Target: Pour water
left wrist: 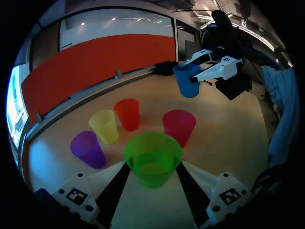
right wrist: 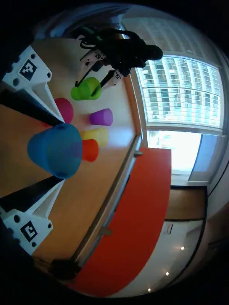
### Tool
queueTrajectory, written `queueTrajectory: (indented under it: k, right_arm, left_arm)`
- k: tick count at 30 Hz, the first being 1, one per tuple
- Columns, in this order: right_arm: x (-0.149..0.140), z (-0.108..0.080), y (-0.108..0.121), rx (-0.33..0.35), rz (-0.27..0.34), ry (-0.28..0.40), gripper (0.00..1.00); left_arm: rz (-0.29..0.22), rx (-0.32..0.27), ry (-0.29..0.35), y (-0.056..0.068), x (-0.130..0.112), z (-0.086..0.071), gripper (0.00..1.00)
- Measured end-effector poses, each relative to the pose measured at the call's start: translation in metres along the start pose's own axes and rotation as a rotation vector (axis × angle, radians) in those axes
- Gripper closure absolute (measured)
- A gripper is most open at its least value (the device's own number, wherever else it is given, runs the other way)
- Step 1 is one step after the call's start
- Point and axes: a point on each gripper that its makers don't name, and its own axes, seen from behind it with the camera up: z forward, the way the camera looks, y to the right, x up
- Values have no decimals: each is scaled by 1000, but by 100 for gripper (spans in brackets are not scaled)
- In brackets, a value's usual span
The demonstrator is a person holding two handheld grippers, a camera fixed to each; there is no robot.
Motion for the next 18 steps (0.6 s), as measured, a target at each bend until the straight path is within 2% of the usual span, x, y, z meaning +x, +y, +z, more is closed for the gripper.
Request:
queueTrajectory:
  k: [18]
  right_arm:
    - [-28,14,-8,15,-11,-53,8]
  left_arm:
    - [0,-20,-53,-1,-20,13,17]
